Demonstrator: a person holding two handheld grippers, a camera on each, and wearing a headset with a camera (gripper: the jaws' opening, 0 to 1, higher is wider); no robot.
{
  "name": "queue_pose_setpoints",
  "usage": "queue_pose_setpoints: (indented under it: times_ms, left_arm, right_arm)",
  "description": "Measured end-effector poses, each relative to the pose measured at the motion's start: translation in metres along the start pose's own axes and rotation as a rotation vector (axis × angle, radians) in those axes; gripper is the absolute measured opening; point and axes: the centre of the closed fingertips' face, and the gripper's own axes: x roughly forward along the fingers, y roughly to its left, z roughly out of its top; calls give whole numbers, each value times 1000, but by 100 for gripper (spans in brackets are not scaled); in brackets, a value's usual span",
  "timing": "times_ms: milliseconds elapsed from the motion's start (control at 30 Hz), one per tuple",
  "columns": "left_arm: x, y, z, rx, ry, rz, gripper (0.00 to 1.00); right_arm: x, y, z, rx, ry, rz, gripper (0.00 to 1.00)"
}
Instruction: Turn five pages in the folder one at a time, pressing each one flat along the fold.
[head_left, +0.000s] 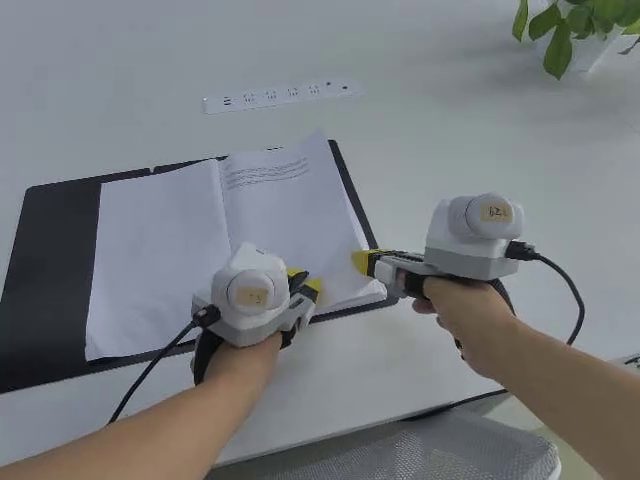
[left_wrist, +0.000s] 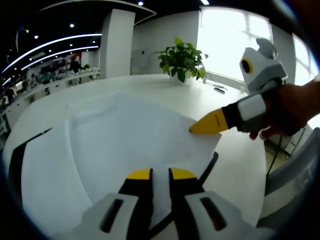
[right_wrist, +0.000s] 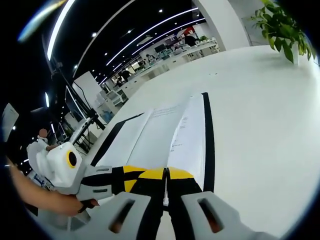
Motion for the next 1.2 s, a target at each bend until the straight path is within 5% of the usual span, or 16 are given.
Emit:
queue_pose_setpoints:
  times_ms: [433,667,1200]
  left_arm:
    - [-66,21,22,-3,-79,30,11]
    - [-109,32,37,-9,-140,41,12]
    - [-191,65,34,-37,-211,109,13]
  right_arm:
    - [-14,32,22,38,-94,56,0]
    - [-15,62,35,57,-146,108,0]
    - [5,142,41,22,-173,212,0]
